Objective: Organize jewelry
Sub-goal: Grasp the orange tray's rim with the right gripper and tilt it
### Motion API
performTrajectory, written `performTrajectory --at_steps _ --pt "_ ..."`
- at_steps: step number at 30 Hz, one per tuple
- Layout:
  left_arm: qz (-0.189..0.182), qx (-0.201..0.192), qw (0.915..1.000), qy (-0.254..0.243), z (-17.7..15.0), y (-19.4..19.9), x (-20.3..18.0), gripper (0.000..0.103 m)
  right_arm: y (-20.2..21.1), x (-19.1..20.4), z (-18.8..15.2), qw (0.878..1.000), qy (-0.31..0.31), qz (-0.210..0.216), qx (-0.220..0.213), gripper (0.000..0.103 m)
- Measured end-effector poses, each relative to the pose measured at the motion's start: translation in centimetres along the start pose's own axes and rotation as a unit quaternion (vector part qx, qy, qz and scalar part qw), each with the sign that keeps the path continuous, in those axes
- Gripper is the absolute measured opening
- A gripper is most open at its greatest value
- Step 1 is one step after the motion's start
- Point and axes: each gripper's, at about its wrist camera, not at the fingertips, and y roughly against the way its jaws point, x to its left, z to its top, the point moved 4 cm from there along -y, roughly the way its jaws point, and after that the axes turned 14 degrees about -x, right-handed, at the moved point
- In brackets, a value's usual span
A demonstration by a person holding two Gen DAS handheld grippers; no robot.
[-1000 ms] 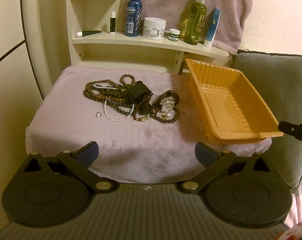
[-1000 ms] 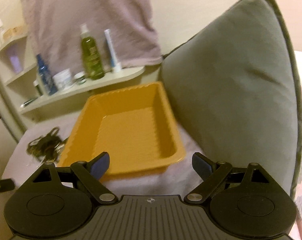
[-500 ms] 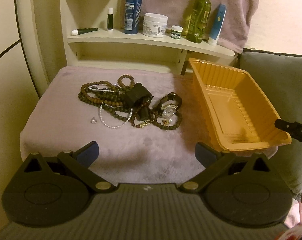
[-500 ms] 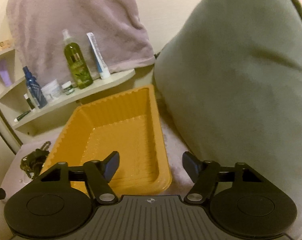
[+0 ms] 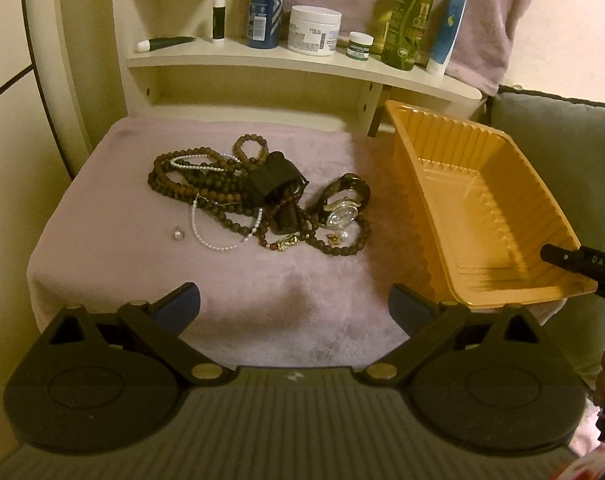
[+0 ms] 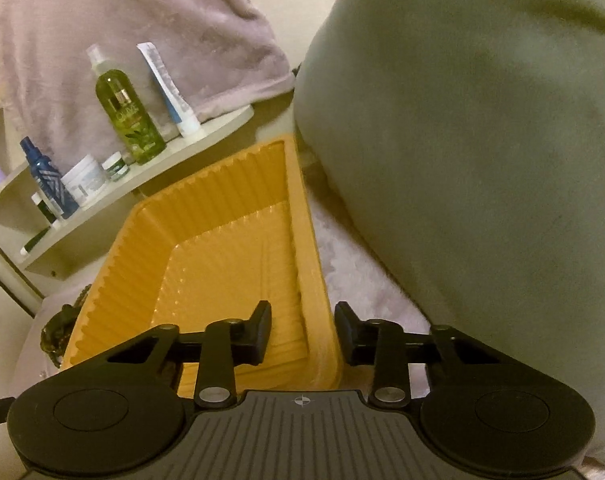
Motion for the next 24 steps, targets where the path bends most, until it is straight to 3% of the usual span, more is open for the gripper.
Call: performTrajectory --at_steps 4,10,16,24 --pt "0.003 -0.003 1.0000 0.003 0.1 -0.2 0.1 0.099 -0.1 0.5 0.0 1.000 0.011 -0.007 0.002 0.016" --pt "0.002 -0.009 0.9999 0.009 0.4 -0.3 0.3 0.099 0.3 1.0 0.4 0.999 0.037 -0.023 -0.003 0.005" --pt "-0.004 -0.013 0.9998 0.014 0.5 -0.5 0.8 0.096 0.8 2.1 1.3 0.997 0.069 -0.024 -0.026 0.005" --pt "-0.002 -0.032 0.9995 -0.002 1.2 -1.7 1.8 0.088 2.2 4.0 2.5 0.985 0.150 -0.041 -0.075 0.005"
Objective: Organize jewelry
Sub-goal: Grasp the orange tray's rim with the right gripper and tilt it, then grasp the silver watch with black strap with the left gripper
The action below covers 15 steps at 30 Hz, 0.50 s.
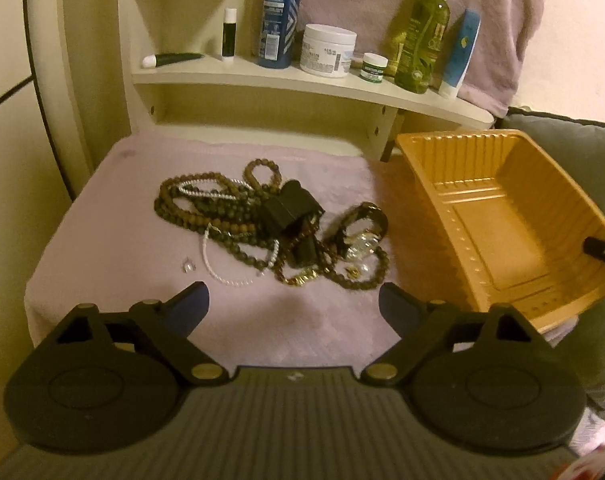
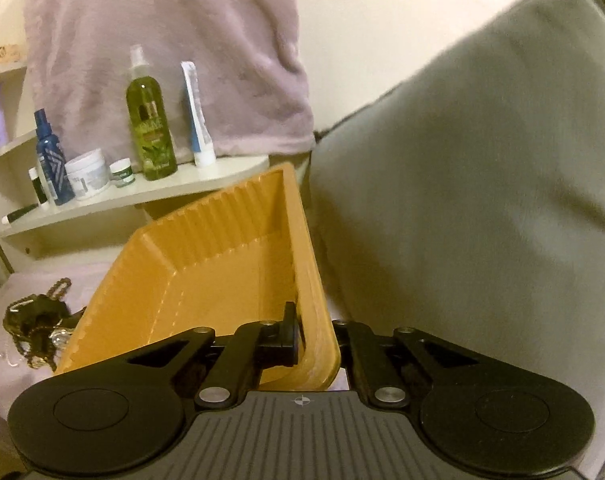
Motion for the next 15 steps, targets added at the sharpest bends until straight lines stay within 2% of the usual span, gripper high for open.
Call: performTrajectory --at_steps 8,15 --pt "0.002 -0.014 0.9985 -0.053 0.3 -1.8 0.2 0.074 1.2 0.6 0.6 1.000 0.016 -0.020 -0.009 0.005" --pt "-0.047 -0.023 0.9940 -0.096 0.4 -3.6 -1.7 0.051 1.7 1.0 0.7 0.998 0.052 -0.029 -0.023 0.005"
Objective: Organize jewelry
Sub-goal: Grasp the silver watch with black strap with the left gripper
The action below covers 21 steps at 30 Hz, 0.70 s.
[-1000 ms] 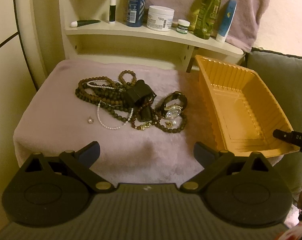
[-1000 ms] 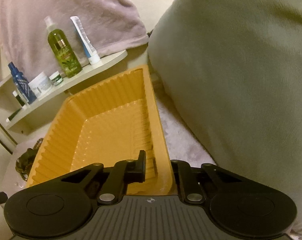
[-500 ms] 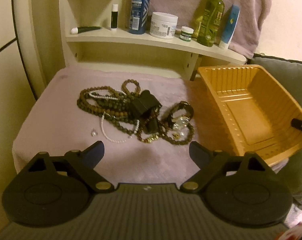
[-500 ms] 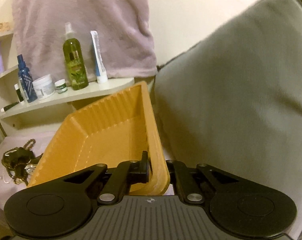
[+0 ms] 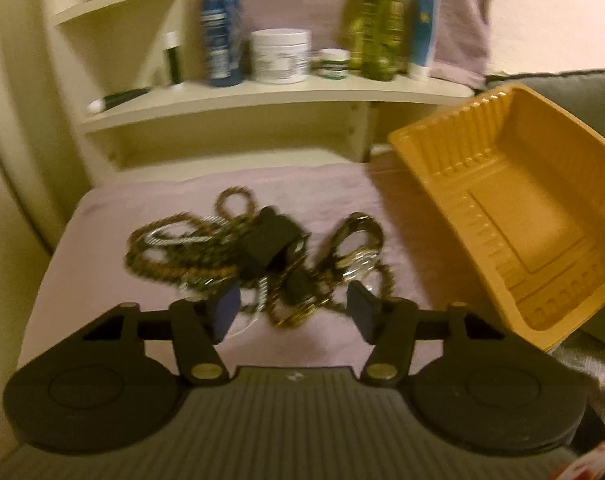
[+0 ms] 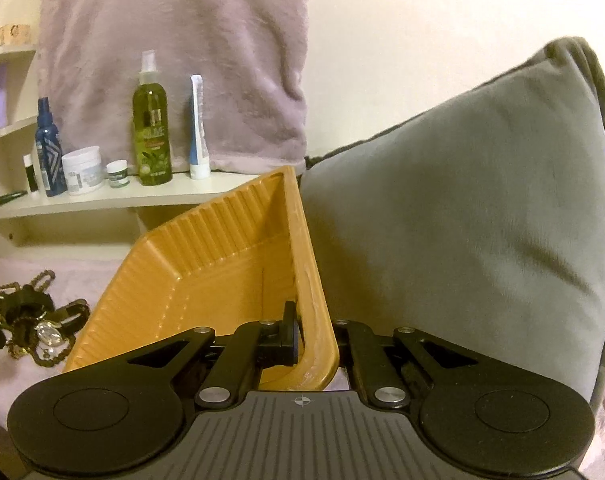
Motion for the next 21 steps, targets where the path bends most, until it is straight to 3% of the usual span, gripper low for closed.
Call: performTrajectory --at_steps 5,10,19,21 --pt "-0.027 -0.012 0.9990 -0.033 0.4 -1.6 -1.8 0.040 -0.1 0.0 0.1 1.000 0.000 -0.001 0.001 0.005" --pt "-0.049 -0.013 0.9964 -0.068 0.3 -3.3 -3.4 0.039 -0.3 -0.1 0.1 1.000 -0.004 0.001 0.006 0.005" --pt "-0.044 0.009 0.9952 -0.087 -0.6 -6.2 -4.3 0.039 -0.7 -0.1 -0.1 1.000 -0.007 0.001 0.014 0.005" --pt "-0.039 0.009 0.9954 -0.087 -0.6 -6.5 -4.4 0.033 -0.7 -0.2 -0.1 1.000 -0.008 0.001 0.013 0.005"
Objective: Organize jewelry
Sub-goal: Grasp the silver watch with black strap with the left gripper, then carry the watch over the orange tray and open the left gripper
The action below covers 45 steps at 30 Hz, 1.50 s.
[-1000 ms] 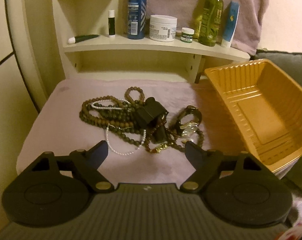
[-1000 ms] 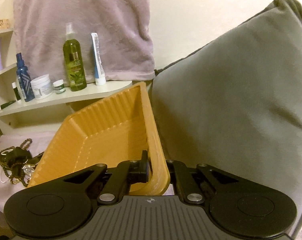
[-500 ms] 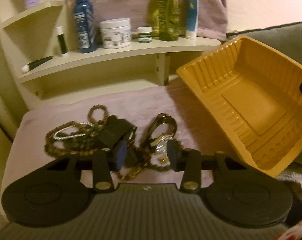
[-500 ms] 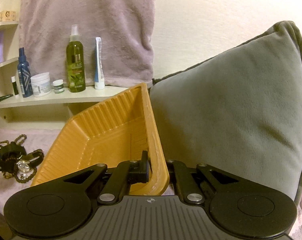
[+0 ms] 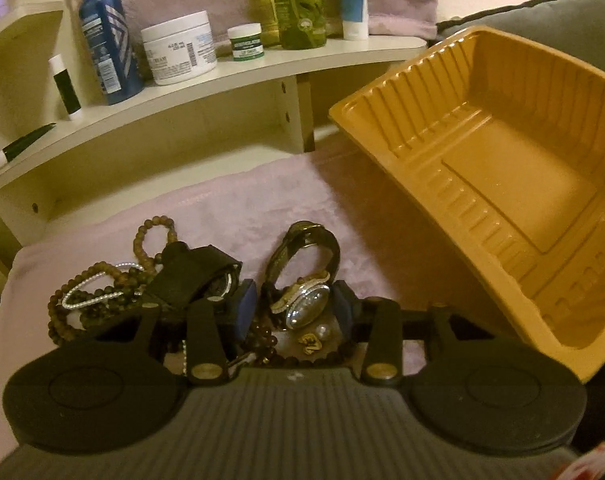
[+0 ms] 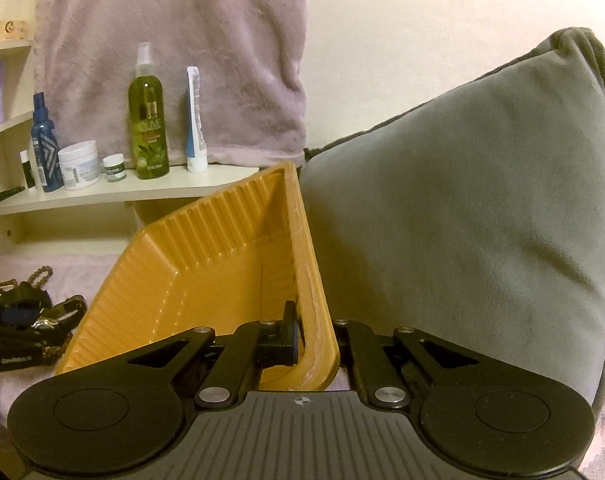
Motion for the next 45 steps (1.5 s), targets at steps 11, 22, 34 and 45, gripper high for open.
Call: performTrajectory --at_steps 11,22,34,45 --pt "-0.003 -0.003 0.9999 0.017 0.2 0.4 0.0 0.028 0.0 0.2 0.0 1.000 0.009 -0.002 0.000 0.005" --pt "-0.029 -0.024 0.9966 0.074 2.7 2.4 0.8 0.028 -0.1 0.3 -0.1 1.000 0.010 -0.011 0.012 0.005" --pt "-0.122 -0.046 0.9888 0.072 6.0 3.3 -3.8 0.028 0.0 0.6 0.0 1.000 0.010 -0.006 0.014 0.005" --pt "-0.162 -0.011 0.9857 0.048 4.7 1.8 -7.9 0.028 -0.2 0.5 0.2 1.000 0.012 -0.002 0.014 0.005"
